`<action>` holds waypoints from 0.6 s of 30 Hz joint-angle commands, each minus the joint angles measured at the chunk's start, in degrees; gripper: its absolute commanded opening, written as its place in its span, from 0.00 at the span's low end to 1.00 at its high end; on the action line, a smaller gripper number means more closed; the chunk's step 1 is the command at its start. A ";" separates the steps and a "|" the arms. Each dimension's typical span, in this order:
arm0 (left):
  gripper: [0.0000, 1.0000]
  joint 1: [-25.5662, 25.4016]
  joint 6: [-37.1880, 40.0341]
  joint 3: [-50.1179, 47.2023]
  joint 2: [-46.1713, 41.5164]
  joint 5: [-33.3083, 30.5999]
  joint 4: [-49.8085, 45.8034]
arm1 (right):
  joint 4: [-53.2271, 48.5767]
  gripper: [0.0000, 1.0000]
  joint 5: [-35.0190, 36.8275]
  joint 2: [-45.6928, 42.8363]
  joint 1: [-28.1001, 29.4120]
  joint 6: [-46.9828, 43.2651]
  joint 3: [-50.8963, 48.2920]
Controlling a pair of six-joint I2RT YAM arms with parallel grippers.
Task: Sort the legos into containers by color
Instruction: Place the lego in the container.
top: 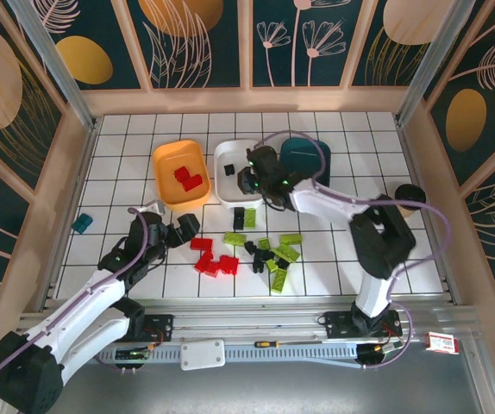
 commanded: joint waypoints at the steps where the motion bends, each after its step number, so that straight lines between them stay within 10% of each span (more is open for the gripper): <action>1: 0.99 0.07 -0.73 -0.49 -1.64 0.27 -4.35 | -1.24 0.07 -0.61 6.42 -1.70 -2.12 7.49; 5: 0.99 0.07 -0.80 -0.99 -2.66 1.18 -5.89 | -3.31 0.16 -1.66 12.71 -2.63 -1.10 13.96; 10: 0.94 -0.91 -1.08 -2.07 -2.18 1.55 -6.65 | -4.87 0.57 -1.89 14.99 -2.61 -0.26 18.07; 18: 0.88 -6.41 -1.27 -3.04 2.93 -1.70 -5.20 | 1.14 0.61 -2.89 6.03 -2.23 1.57 5.31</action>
